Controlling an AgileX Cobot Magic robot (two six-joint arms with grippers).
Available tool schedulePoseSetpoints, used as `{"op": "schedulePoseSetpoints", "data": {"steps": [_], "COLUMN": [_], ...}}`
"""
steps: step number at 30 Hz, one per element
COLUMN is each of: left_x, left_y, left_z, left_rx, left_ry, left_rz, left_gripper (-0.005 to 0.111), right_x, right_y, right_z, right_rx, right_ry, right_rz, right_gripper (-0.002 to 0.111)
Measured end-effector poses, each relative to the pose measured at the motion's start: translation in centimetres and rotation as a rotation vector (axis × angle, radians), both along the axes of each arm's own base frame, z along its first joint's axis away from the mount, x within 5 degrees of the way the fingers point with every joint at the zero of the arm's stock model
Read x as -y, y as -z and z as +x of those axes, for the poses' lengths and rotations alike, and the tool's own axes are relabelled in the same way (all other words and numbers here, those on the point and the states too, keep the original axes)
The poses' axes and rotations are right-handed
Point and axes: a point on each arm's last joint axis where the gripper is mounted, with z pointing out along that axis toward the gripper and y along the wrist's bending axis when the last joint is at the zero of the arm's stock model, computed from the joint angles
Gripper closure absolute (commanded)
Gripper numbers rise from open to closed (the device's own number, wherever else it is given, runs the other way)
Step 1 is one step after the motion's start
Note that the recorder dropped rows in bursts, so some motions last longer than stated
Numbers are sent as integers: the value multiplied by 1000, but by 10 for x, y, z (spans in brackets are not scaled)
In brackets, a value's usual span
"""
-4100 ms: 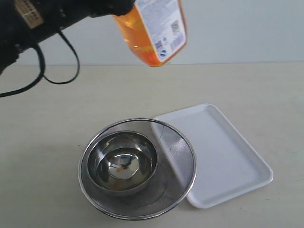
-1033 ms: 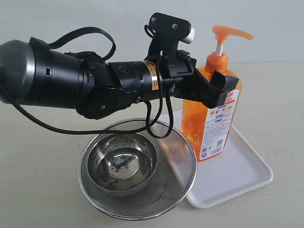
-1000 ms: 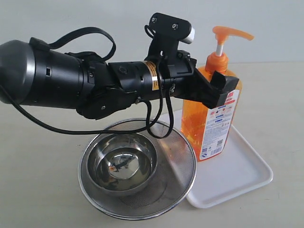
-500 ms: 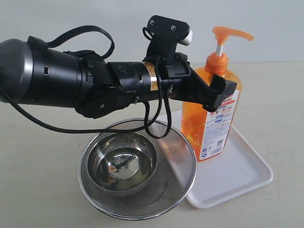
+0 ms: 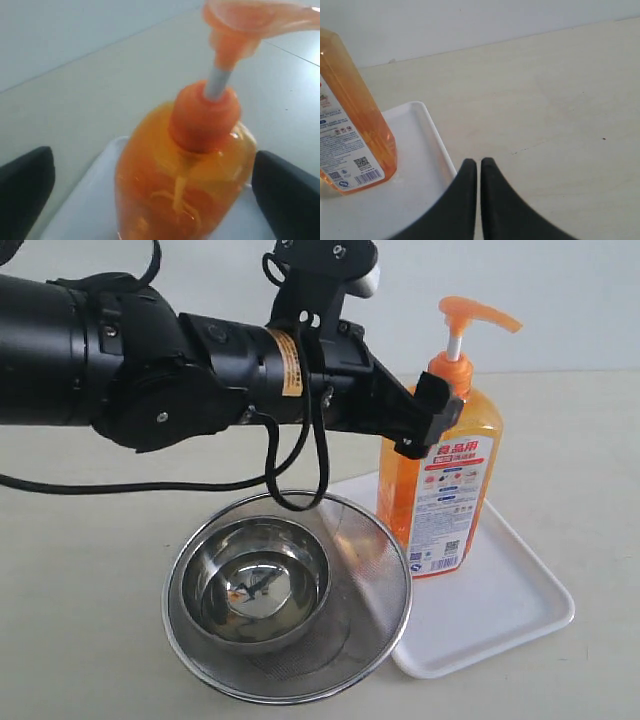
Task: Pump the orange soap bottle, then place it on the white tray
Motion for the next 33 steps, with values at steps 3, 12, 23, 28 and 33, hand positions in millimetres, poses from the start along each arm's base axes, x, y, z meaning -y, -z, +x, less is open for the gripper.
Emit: {"op": "schedulePoseSetpoints", "data": {"steps": [3,12,23,28,33], "left_x": [2,-33,-127,-157,-165], "left_y": [1,2,-2,24,41], "left_z": [-14,-53,-90,-102,-111], "left_rx": [-18,-117,-126,-196,-249], "left_ry": [22,-21,-183,-277,-301], "left_rz": [29,125,60,71,74], "left_gripper": [-1,-1,13,67,102], "right_x": [0,0,0,0,0], "right_y": [0,0,0,0,0], "right_z": [0,0,0,0,0], "right_rx": [0,0,0,0,0], "right_ry": [0,0,0,0,0], "right_rz": [0,0,0,0,0], "right_gripper": [108,108,108,108,108]}}
